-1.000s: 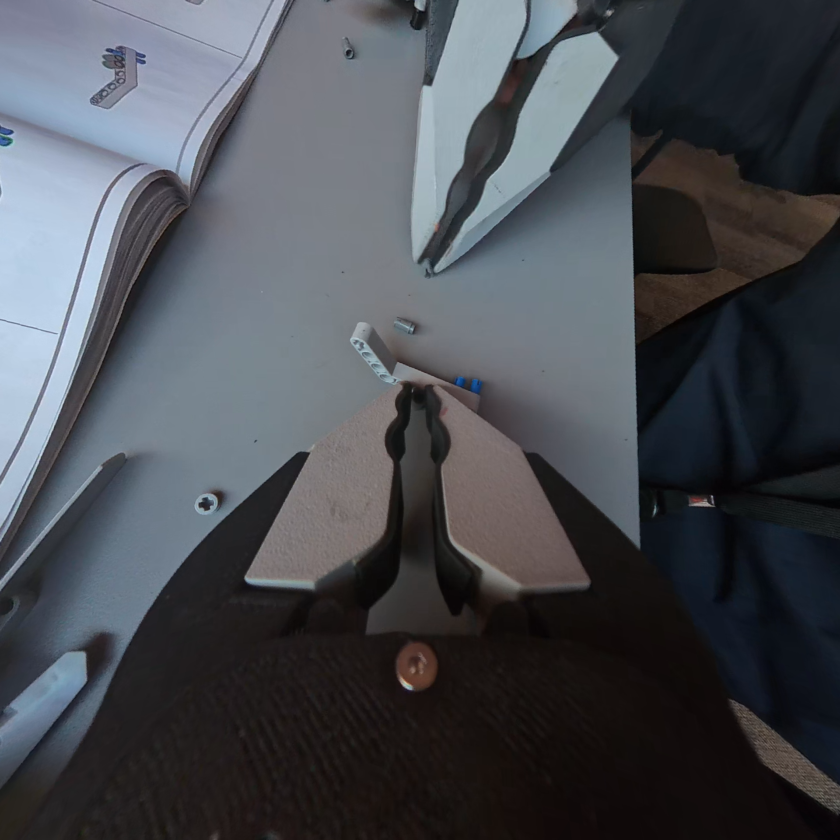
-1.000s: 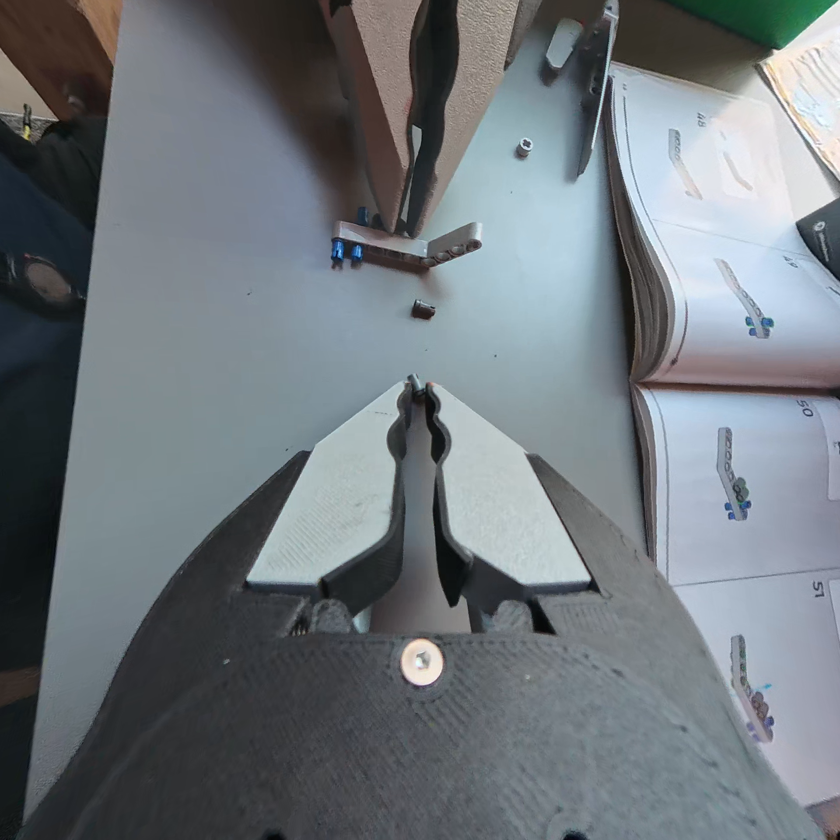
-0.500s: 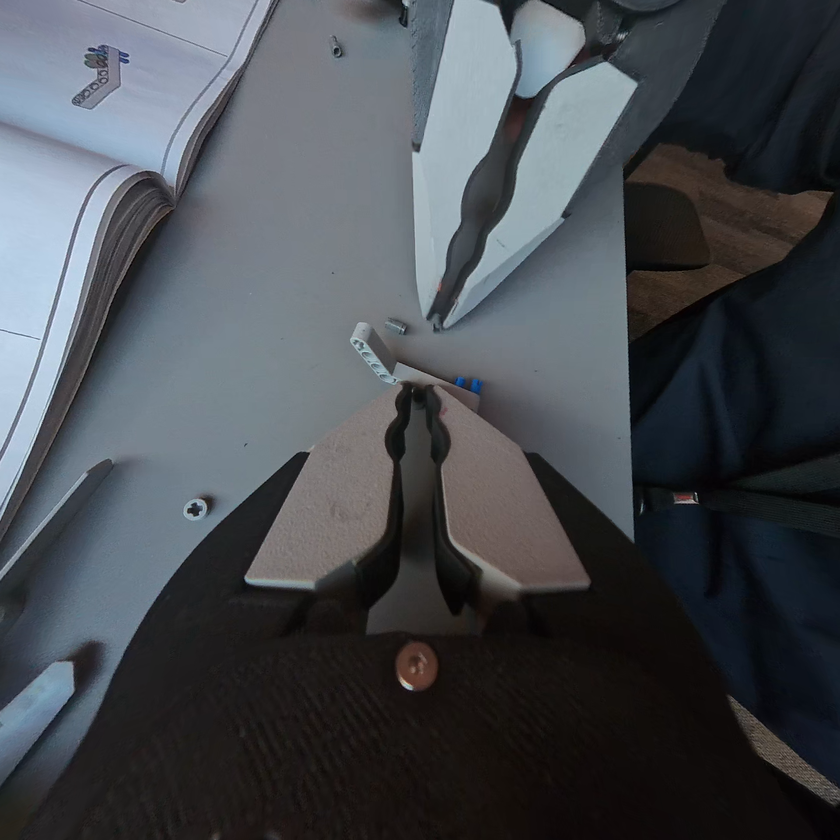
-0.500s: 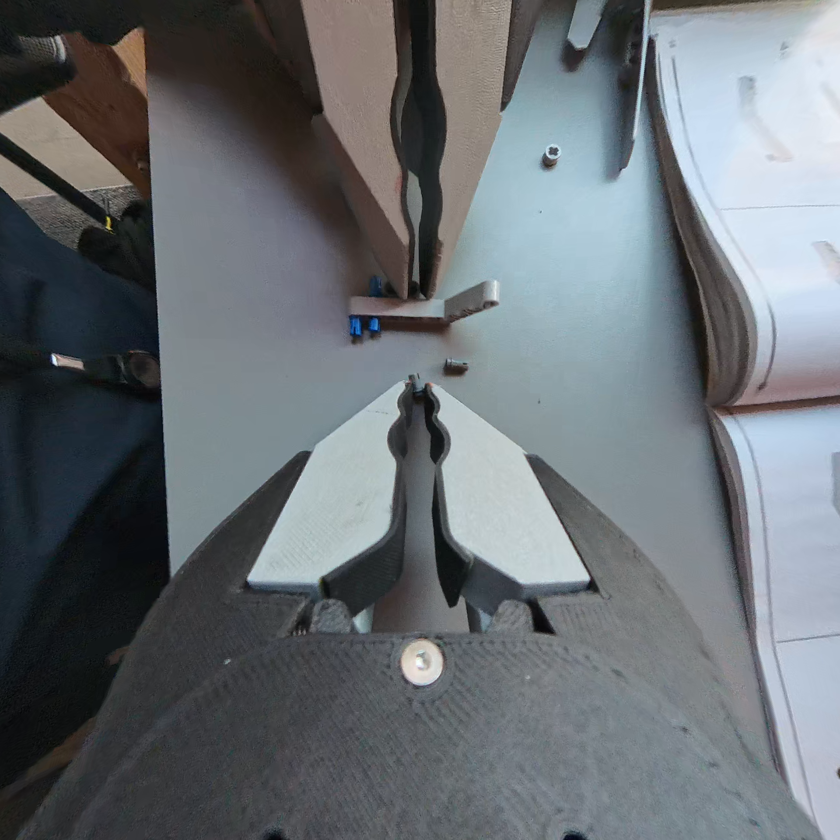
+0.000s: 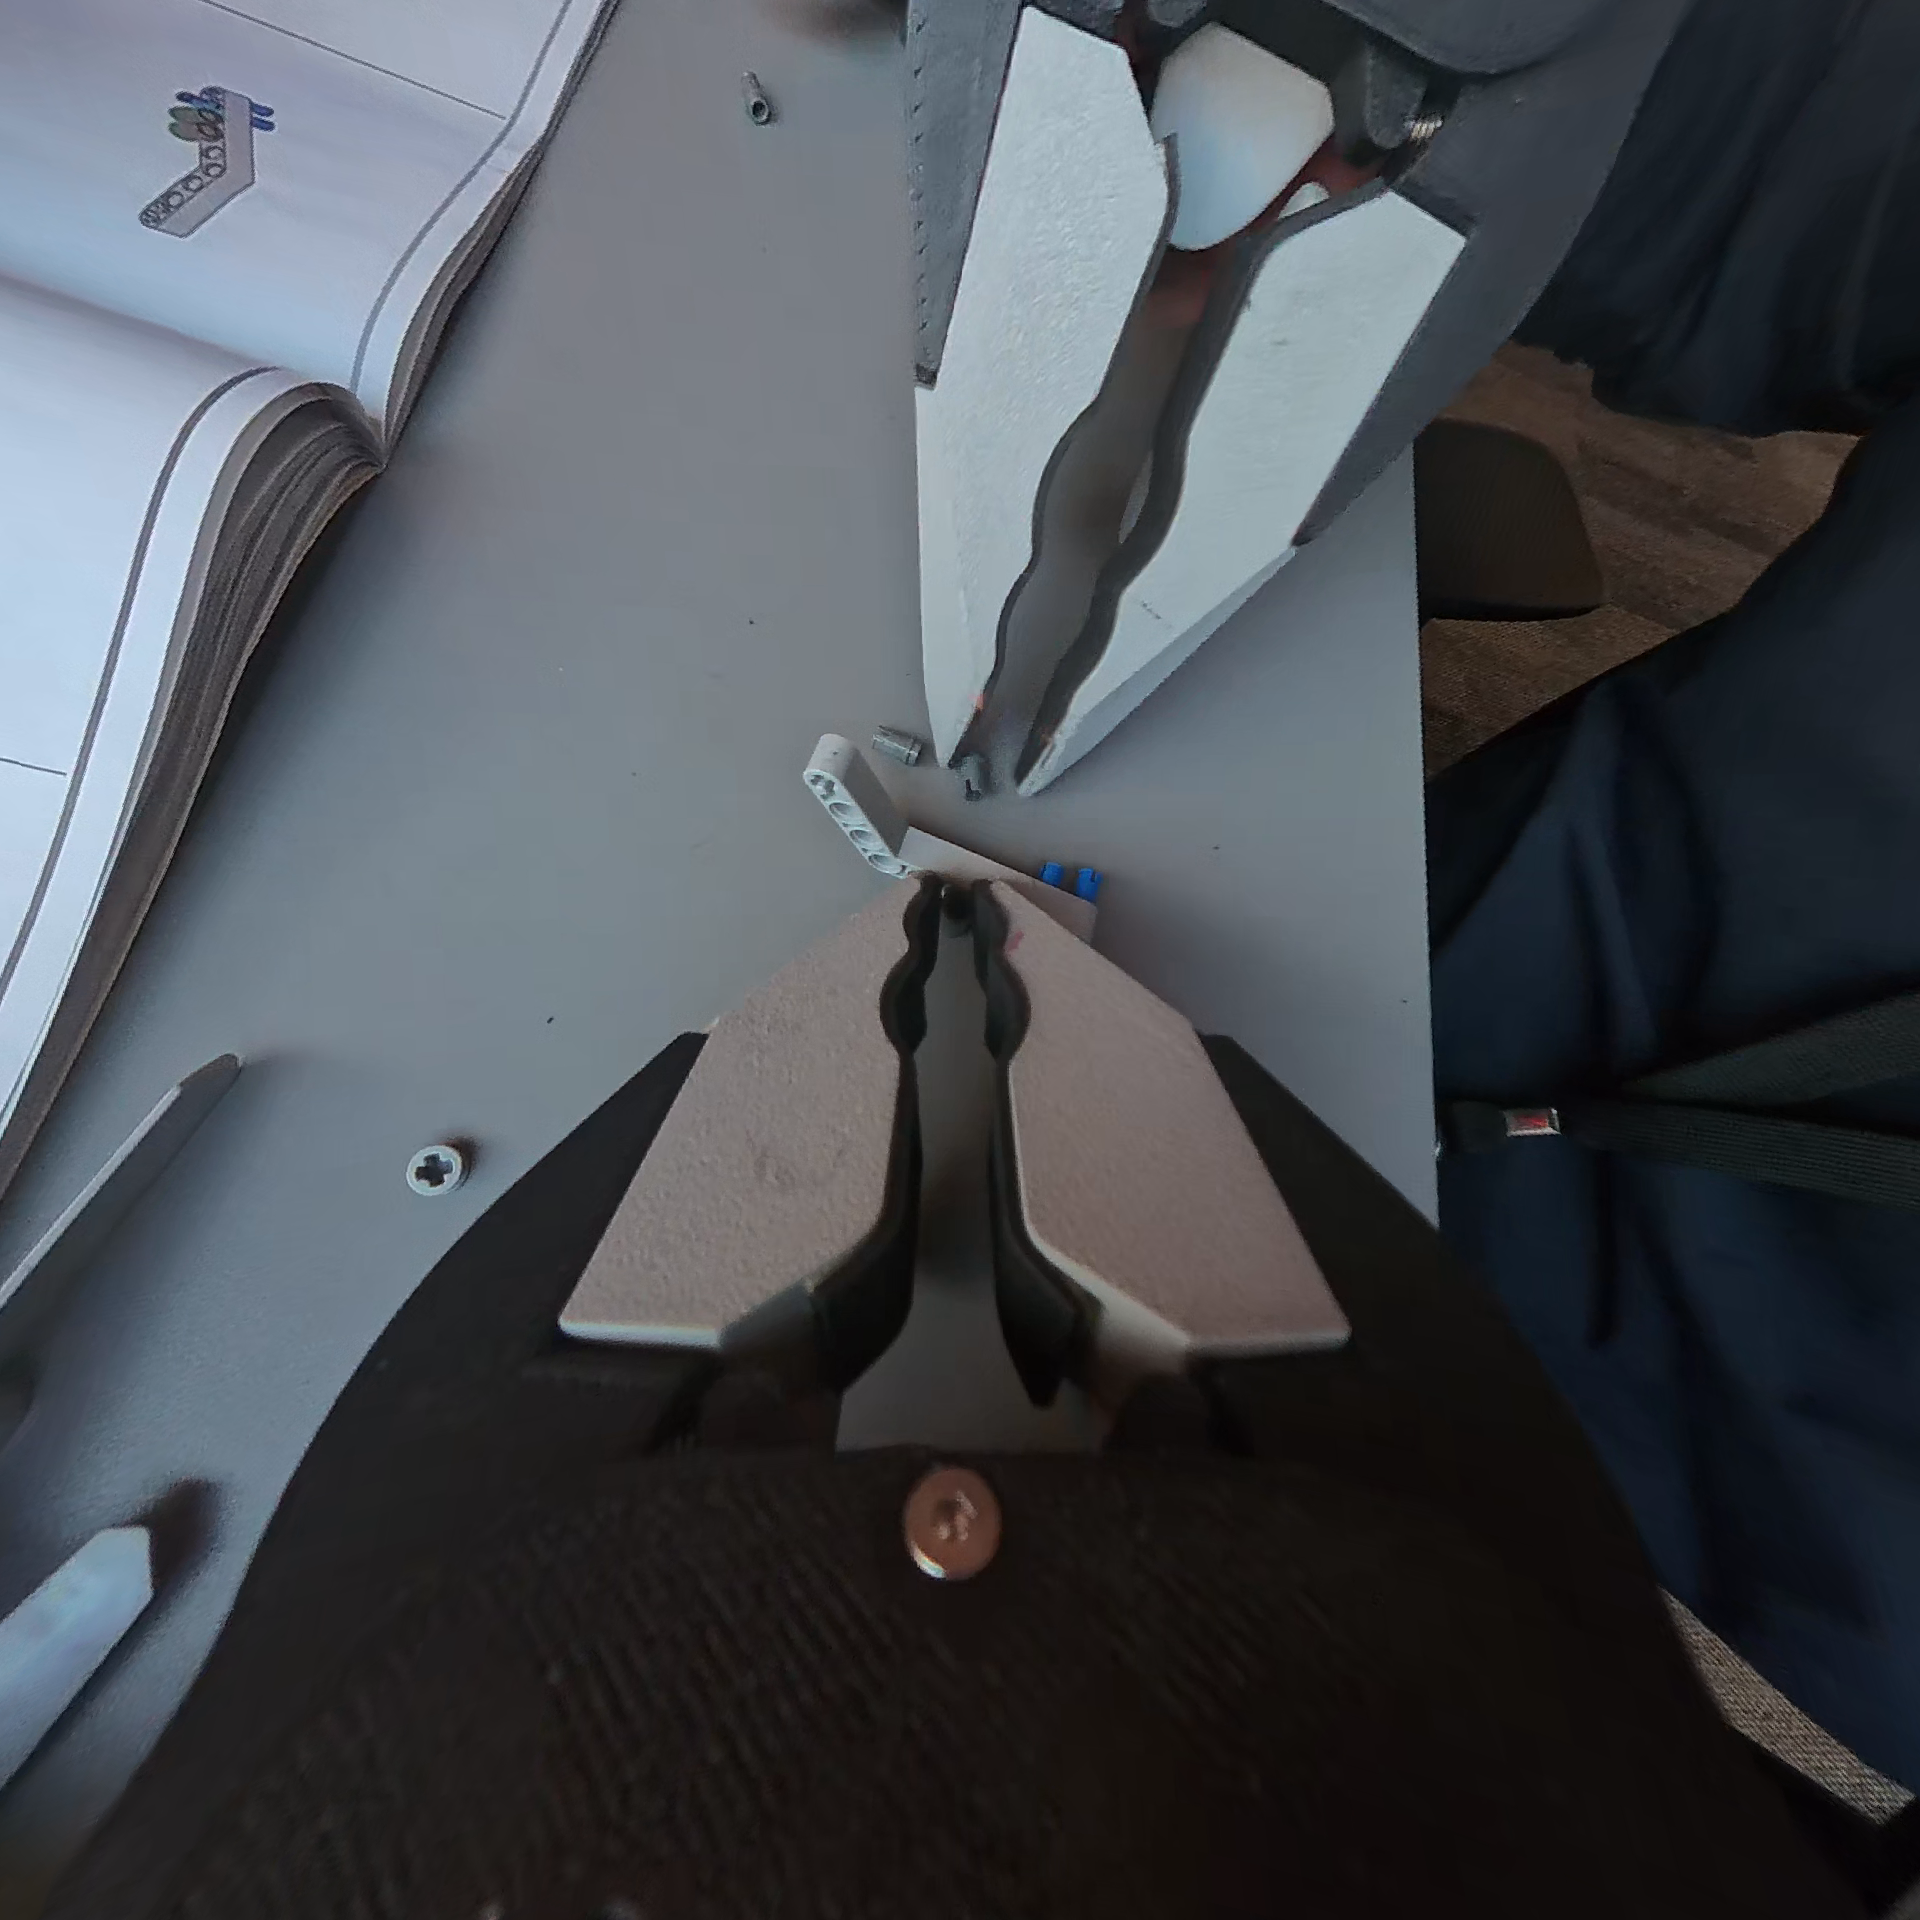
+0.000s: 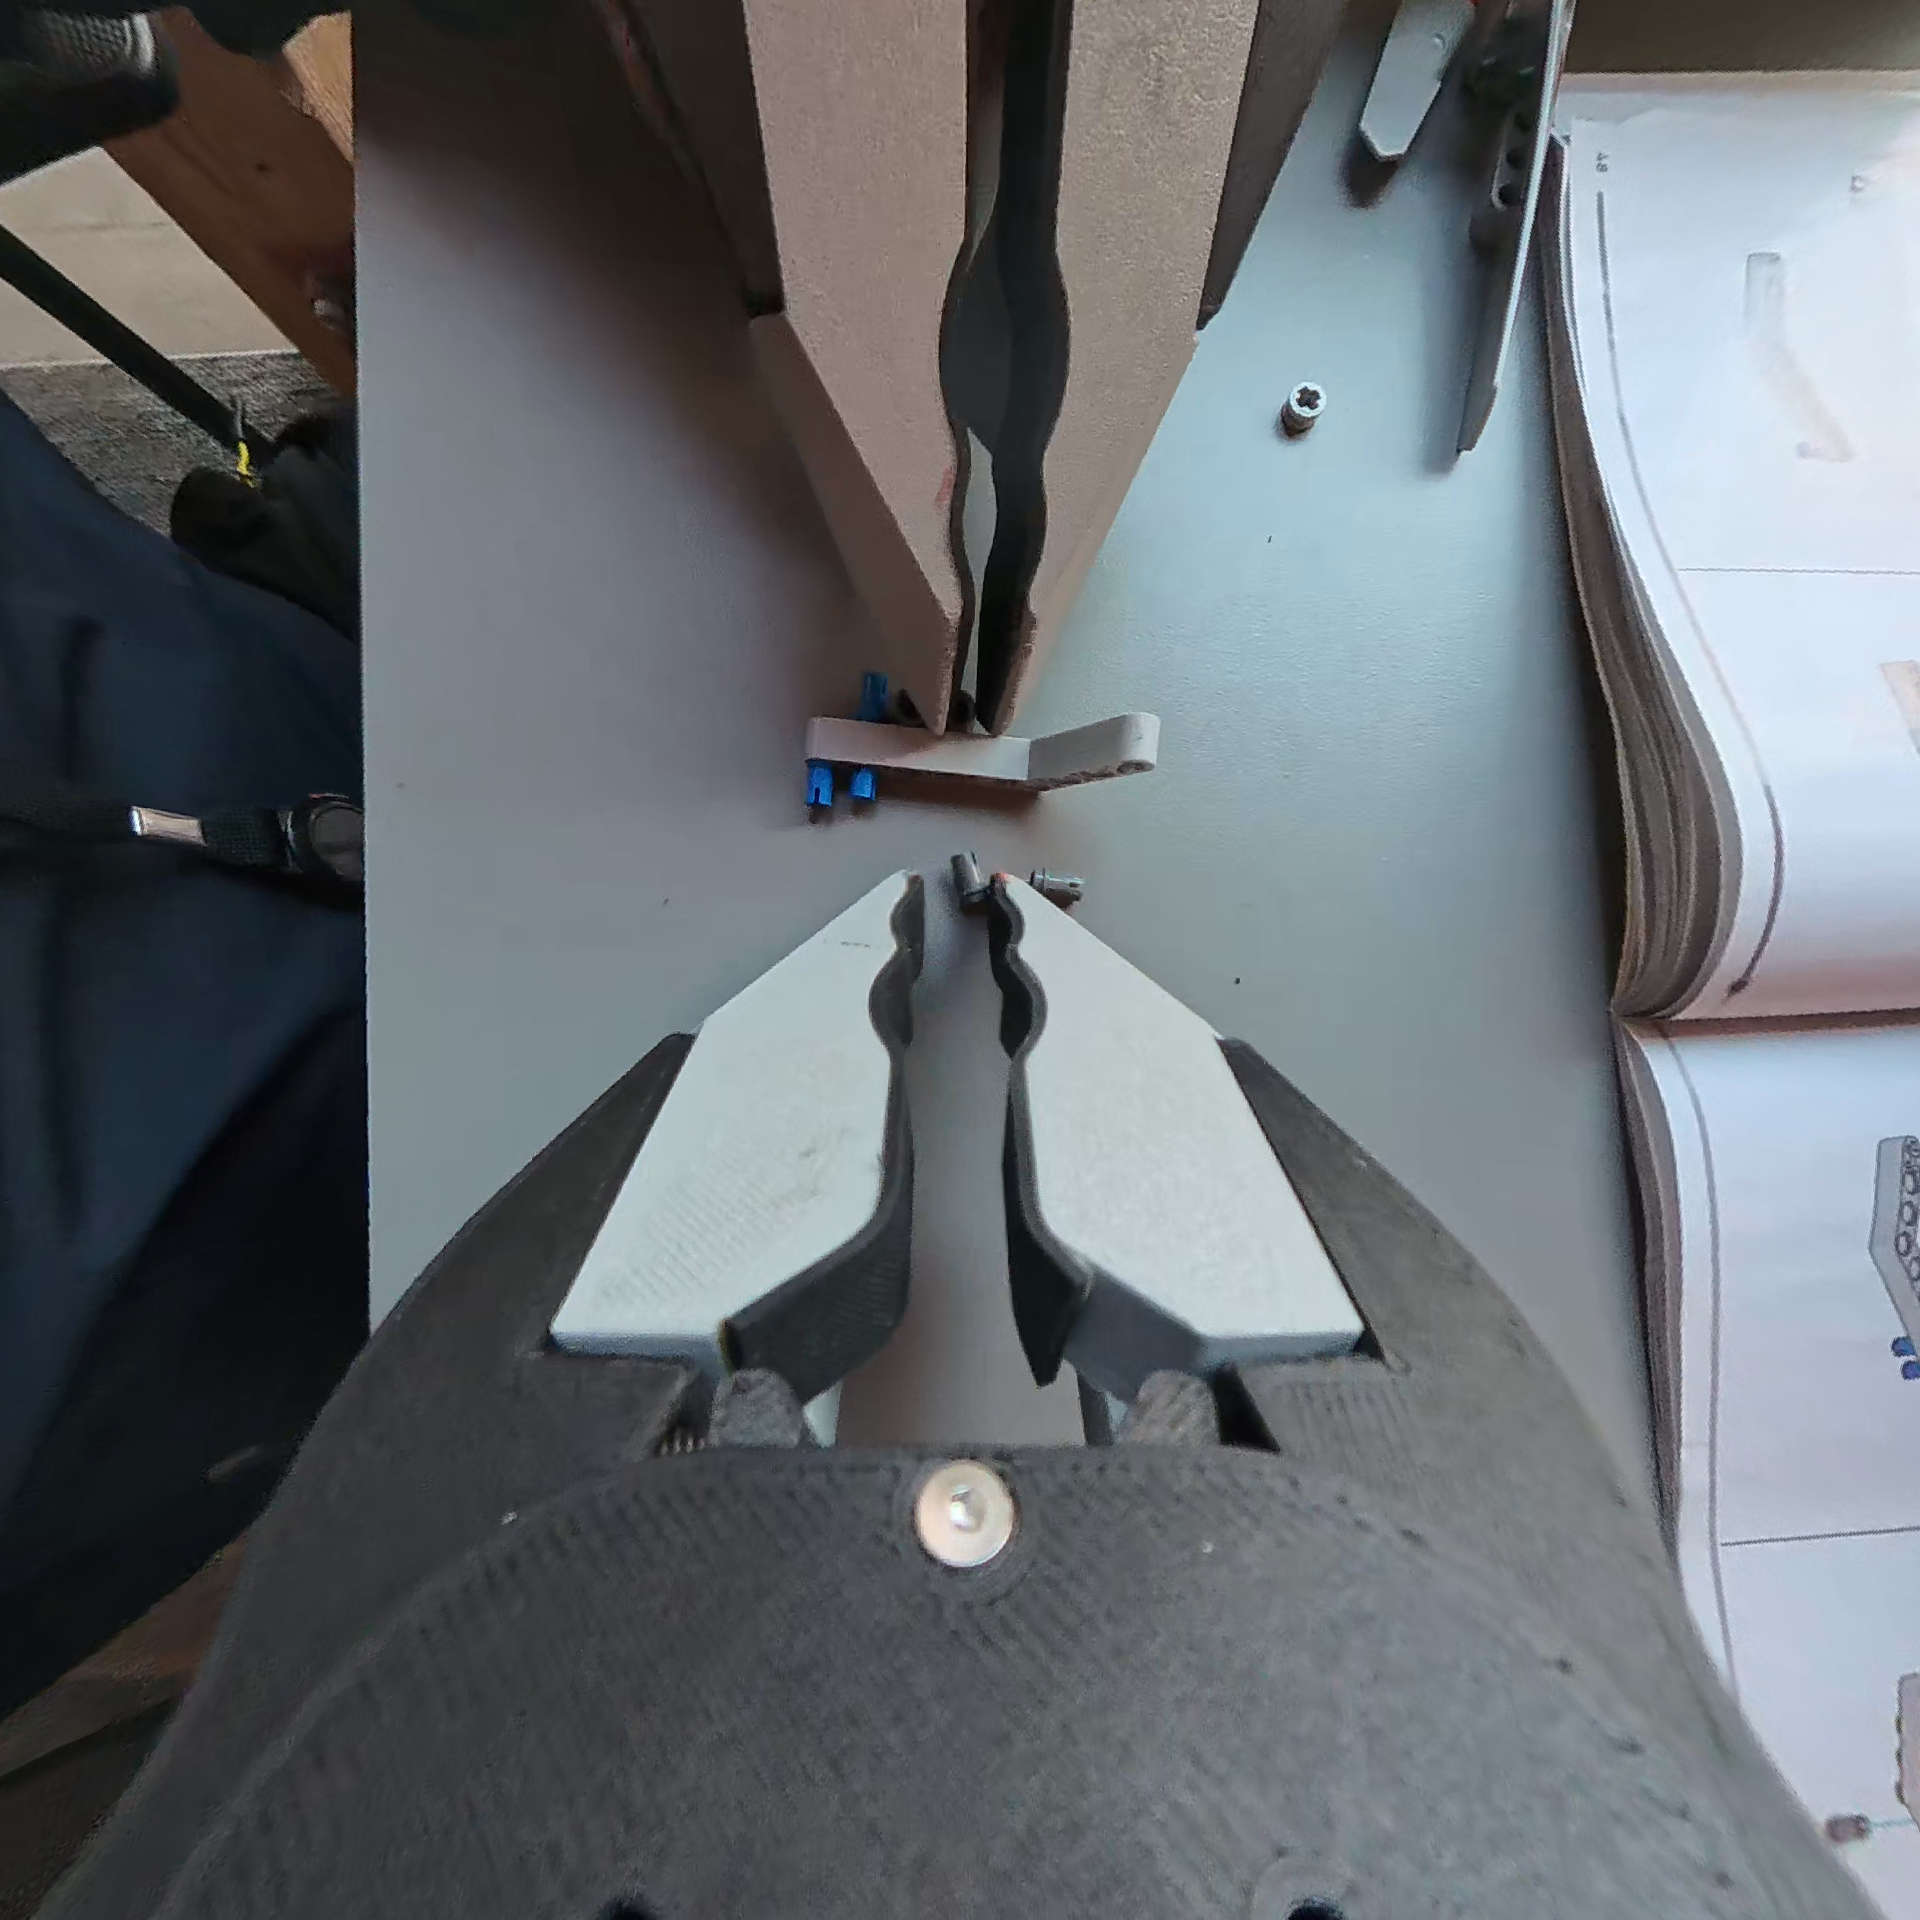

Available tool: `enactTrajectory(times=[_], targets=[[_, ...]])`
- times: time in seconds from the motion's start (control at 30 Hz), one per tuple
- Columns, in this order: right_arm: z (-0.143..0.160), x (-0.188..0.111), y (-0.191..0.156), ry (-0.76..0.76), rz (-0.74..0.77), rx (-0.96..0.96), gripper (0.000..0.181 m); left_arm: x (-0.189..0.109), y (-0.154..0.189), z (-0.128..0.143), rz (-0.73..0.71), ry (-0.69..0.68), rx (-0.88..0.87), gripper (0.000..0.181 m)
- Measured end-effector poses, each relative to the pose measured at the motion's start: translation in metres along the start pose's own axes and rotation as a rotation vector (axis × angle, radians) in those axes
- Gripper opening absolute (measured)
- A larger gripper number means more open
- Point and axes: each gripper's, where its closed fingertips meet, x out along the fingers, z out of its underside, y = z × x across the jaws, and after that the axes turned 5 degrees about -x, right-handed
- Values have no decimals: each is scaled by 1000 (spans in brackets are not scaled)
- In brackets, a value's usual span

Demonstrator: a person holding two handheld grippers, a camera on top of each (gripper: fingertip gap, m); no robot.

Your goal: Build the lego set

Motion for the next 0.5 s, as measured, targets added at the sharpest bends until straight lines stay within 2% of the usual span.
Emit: enactTrajectory(times=[0.17,0.37,0.5], targets=[[2,-1,2,2,31,-37,2,0,0,0,0,0,0,2],[3,-1,2,22,44,-35,1,0,0,0,0,0,0,2],[3,-2,-1,36,21,-7,9,0,0,0,1,0,-2,2]])
